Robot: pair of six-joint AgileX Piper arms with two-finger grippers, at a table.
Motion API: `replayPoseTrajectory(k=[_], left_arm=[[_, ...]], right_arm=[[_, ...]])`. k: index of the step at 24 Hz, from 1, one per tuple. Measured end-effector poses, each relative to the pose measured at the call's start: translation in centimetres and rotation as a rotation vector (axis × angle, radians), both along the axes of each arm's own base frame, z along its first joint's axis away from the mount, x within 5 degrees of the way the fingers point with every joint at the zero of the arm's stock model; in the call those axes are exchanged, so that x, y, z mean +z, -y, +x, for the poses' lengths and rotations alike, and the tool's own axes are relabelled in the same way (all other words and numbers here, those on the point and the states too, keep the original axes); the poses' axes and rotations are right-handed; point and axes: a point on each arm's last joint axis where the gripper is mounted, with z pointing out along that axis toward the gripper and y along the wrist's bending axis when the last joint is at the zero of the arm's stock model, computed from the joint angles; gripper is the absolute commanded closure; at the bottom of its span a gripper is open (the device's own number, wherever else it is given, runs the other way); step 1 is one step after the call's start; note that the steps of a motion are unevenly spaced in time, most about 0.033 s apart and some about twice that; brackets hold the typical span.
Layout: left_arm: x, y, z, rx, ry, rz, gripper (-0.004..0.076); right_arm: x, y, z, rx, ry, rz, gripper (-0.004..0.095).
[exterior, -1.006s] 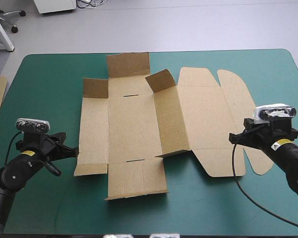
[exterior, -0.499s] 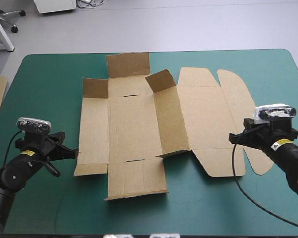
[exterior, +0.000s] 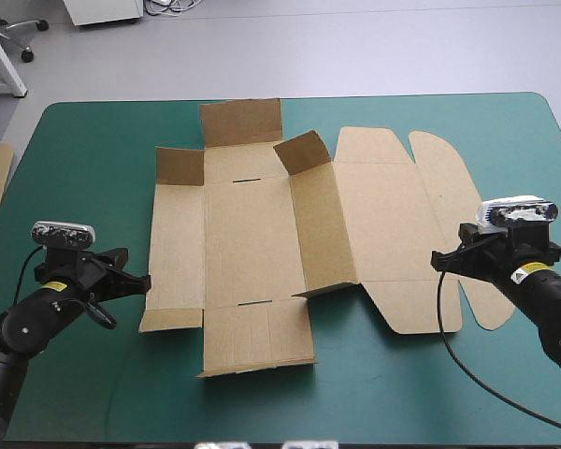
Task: Fold the box
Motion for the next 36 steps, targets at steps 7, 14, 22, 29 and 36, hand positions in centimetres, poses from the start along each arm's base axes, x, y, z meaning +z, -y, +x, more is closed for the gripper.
replayPoseTrajectory(k=[7,14,22,29,36], left_arm=[[1.8,0.1,2.1,-0.01,-0.03,-0.051,0.033],[0.6,0.4,6.5,0.005,-0.29,-0.208,0.0324],[-1.2,-3.5,9.0,0.075,-0.423,-0.378,0.0324],[-2.6,-5.2,9.7,0.068,-0.478,-0.487,0.0324],[-4.9,-5.3,10.5,0.029,-0.581,-0.532,0.0323]], right_arm=[[-0.4,-0.1,0.4,0.0,-0.02,0.002,0.0942],[-0.4,-0.1,0.4,0.0,-0.022,0.005,0.0942],[-0.4,-0.1,0.4,0.001,-0.029,0.004,0.0942],[-0.4,-0.1,0.4,0.002,-0.031,0.004,0.0942],[-0.4,-0.1,0.4,0.002,-0.032,0.004,0.0942]])
